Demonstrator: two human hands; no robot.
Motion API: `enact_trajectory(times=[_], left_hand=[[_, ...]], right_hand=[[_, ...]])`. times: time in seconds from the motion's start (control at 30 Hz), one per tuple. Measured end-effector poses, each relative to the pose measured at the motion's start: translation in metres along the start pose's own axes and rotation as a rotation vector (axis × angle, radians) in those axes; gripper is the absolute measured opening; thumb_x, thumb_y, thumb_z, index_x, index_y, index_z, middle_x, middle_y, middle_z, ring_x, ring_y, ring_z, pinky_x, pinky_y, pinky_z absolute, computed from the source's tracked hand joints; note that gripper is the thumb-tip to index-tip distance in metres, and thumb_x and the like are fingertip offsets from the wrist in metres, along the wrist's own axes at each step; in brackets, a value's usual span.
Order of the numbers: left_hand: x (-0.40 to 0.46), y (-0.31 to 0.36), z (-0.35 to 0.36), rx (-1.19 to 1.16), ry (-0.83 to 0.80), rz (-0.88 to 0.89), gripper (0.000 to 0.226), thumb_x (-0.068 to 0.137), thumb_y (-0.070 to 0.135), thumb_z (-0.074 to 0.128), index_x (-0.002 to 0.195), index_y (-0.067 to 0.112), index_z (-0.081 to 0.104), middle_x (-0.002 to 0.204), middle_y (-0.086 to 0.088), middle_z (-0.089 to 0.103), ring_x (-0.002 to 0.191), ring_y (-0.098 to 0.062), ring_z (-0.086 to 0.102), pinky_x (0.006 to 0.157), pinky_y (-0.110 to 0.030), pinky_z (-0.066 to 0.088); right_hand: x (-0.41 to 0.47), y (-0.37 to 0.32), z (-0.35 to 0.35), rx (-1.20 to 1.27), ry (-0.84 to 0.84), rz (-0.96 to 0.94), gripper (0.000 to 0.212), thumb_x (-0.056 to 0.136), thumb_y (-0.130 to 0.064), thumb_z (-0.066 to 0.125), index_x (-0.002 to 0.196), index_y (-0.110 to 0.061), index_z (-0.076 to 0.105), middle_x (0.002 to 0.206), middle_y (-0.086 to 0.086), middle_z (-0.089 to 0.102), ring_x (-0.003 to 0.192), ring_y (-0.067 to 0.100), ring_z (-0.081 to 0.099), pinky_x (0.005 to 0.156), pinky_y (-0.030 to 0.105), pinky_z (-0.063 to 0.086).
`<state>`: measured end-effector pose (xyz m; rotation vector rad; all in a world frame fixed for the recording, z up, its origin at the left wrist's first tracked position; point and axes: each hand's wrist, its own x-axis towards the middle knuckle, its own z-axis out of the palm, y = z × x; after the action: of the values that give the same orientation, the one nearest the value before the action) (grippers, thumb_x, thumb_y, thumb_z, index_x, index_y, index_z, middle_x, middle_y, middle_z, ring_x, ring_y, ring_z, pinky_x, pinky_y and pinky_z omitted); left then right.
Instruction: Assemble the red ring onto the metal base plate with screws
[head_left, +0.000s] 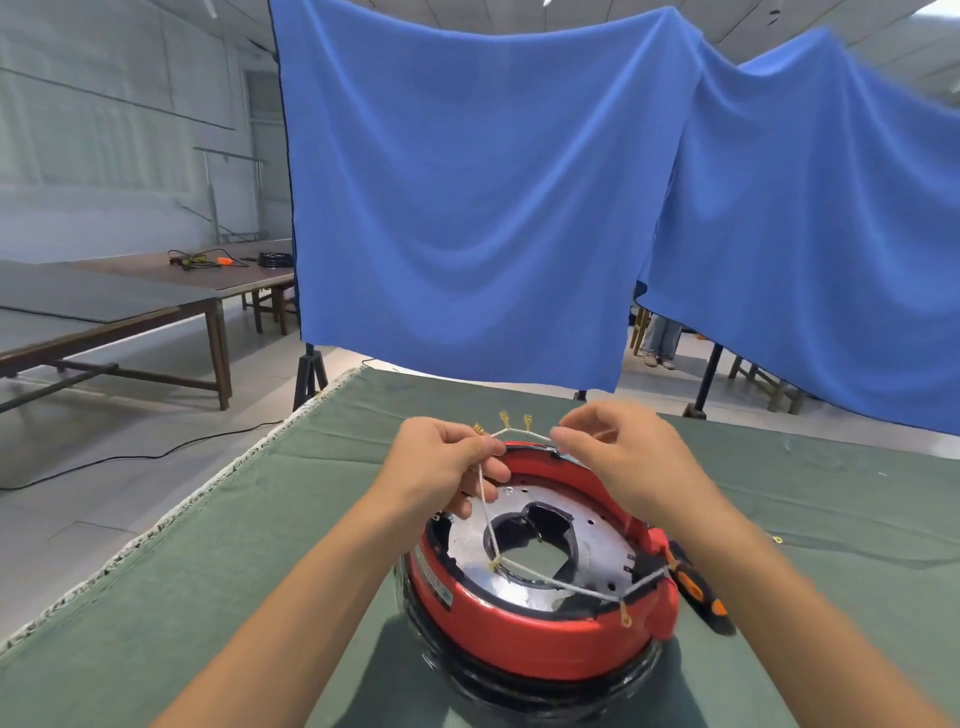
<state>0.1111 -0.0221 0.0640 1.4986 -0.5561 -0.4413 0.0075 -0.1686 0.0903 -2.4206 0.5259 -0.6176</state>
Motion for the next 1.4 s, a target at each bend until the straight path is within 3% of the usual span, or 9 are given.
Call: enact_trajectory(times=[0.1,0.37,0.53,0.67,0.8,0.9,1.03,1.17,1.4], left_hand=[[0.001,-0.005,0.003,0.127,-0.023,0.009,0.017,0.090,0.003,0.059,0.076,-0.004,0.066,0.055,-0.003,0.065,0.036,-0.009,0.051,0.032,-0.017,0.032],[0.007,-0.015,0.004,0.218,0.004,0.045,0.022,0.091,0.003,0.053,0.073,0.005,0.066,0.050,0.000,0.064,0.037,-0.012,0.054,0.032,-0.016,0.032],[0.013,-0.019,0.006,0.297,0.097,0.103,0.026,0.092,0.012,0.057,0.069,0.011,0.069,0.052,0.002,0.066,0.037,-0.010,0.049,0.044,-0.020,0.039],[0.014,-0.021,0.003,0.685,0.342,0.188,0.025,0.091,0.040,0.054,0.079,0.025,0.069,0.075,0.014,0.064,0.082,-0.015,0.058,0.068,-0.031,0.041],[0.020,-0.030,-0.005,0.751,0.340,0.218,0.022,0.092,0.030,0.050,0.105,0.023,0.065,0.112,0.006,0.061,0.114,-0.016,0.044,0.083,-0.032,0.038],[0.022,-0.035,-0.007,0.706,0.213,0.143,0.032,0.093,0.026,0.052,0.122,0.016,0.061,0.125,-0.001,0.061,0.117,-0.020,0.052,0.096,-0.034,0.043],[0.022,-0.038,-0.006,0.767,0.167,0.141,0.039,0.094,0.028,0.051,0.131,0.017,0.054,0.130,-0.002,0.059,0.120,-0.021,0.052,0.097,-0.034,0.042],[0.021,-0.043,-0.005,0.882,0.102,0.135,0.039,0.097,0.023,0.046,0.136,0.017,0.044,0.132,-0.006,0.052,0.121,-0.024,0.047,0.095,-0.035,0.039],[0.017,-0.042,-0.007,1.032,0.160,0.195,0.042,0.093,0.007,0.044,0.135,0.015,0.042,0.127,-0.008,0.055,0.115,-0.028,0.052,0.088,-0.040,0.043]], right_hand=[[0.015,0.002,0.009,0.120,-0.220,0.067,0.017,0.088,-0.036,0.064,0.091,-0.022,0.073,0.087,-0.005,0.072,0.082,0.010,0.065,0.077,0.026,0.049],[0.032,0.016,0.032,0.426,-0.377,0.322,0.016,0.089,-0.024,0.066,0.083,-0.009,0.069,0.068,0.002,0.062,0.055,0.012,0.050,0.054,0.023,0.042],[0.039,0.014,0.023,0.653,-0.394,0.341,0.011,0.088,-0.013,0.065,0.082,-0.005,0.070,0.064,0.003,0.068,0.049,0.008,0.061,0.045,0.018,0.047],[0.045,0.016,0.020,0.445,-0.358,0.213,0.017,0.090,-0.017,0.065,0.076,-0.008,0.068,0.055,-0.003,0.064,0.040,0.005,0.049,0.042,0.018,0.039],[0.054,0.018,0.016,0.292,-0.411,0.126,0.027,0.089,-0.019,0.065,0.065,-0.007,0.065,0.046,-0.004,0.051,0.037,0.007,0.035,0.040,0.018,0.032],[0.055,0.022,0.021,0.214,-0.452,0.126,0.025,0.088,-0.021,0.067,0.069,-0.006,0.069,0.052,-0.001,0.054,0.039,0.007,0.036,0.041,0.019,0.033],[0.054,0.024,0.028,0.149,-0.454,0.133,0.033,0.087,-0.030,0.068,0.076,0.001,0.069,0.059,0.004,0.053,0.045,0.009,0.037,0.048,0.022,0.035],[0.054,0.023,0.025,0.306,-0.521,0.193,0.028,0.089,-0.021,0.066,0.063,-0.010,0.067,0.052,-0.003,0.053,0.040,0.005,0.040,0.042,0.017,0.034],[0.053,0.021,0.021,0.619,-0.669,0.403,0.020,0.095,-0.005,0.051,0.103,0.006,0.065,0.061,0.000,0.058,0.046,0.005,0.048,0.044,0.014,0.041]])
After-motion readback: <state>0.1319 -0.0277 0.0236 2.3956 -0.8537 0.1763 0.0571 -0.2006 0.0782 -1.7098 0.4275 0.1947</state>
